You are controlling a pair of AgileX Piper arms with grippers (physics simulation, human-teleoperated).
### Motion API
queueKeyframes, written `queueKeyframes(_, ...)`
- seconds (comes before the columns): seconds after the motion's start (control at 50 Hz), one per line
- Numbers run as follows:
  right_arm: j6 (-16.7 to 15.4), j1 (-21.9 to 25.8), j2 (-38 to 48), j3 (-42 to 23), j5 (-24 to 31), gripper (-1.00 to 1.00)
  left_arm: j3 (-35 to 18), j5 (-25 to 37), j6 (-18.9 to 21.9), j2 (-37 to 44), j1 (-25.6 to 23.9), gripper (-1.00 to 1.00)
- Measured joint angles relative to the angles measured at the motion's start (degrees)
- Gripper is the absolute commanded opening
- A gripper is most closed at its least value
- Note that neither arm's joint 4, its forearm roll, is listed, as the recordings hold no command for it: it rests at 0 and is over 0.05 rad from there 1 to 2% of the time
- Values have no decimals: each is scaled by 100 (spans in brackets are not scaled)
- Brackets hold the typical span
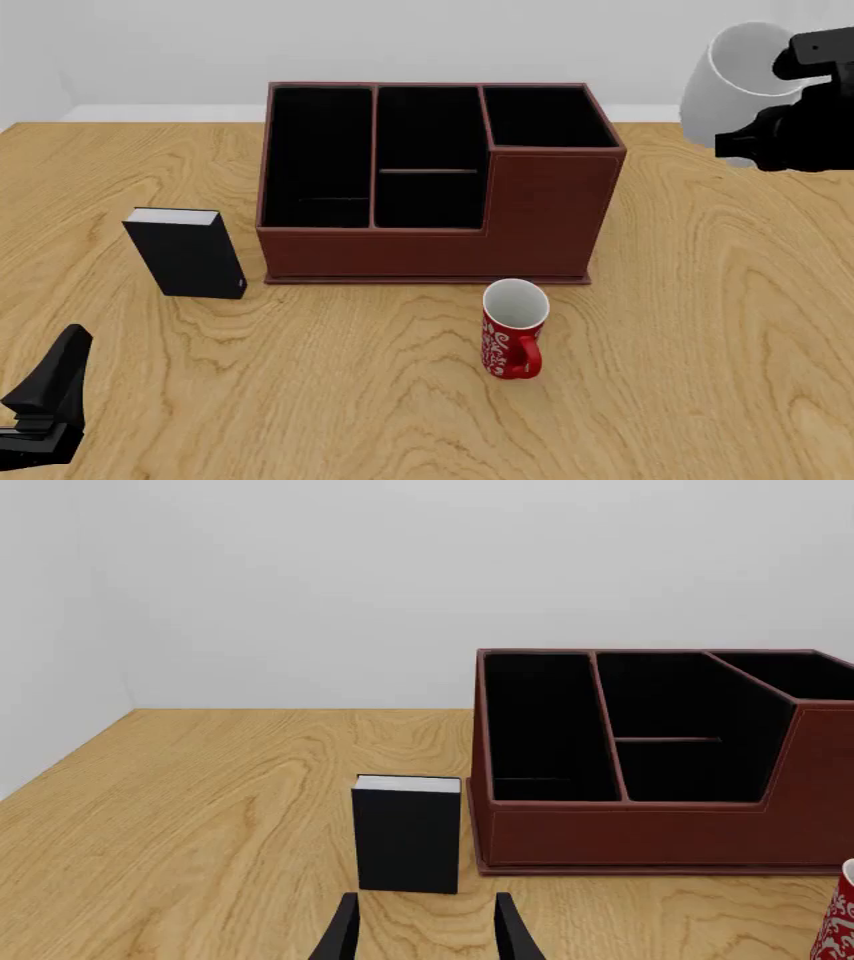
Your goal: Pick up the white mug and place it to the right of the caddy.
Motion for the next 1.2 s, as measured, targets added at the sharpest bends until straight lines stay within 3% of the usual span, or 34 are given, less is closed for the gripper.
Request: queueKeyframes(1.2,-119,130,687,587,-415,-100,0,0,0,0,0,100)
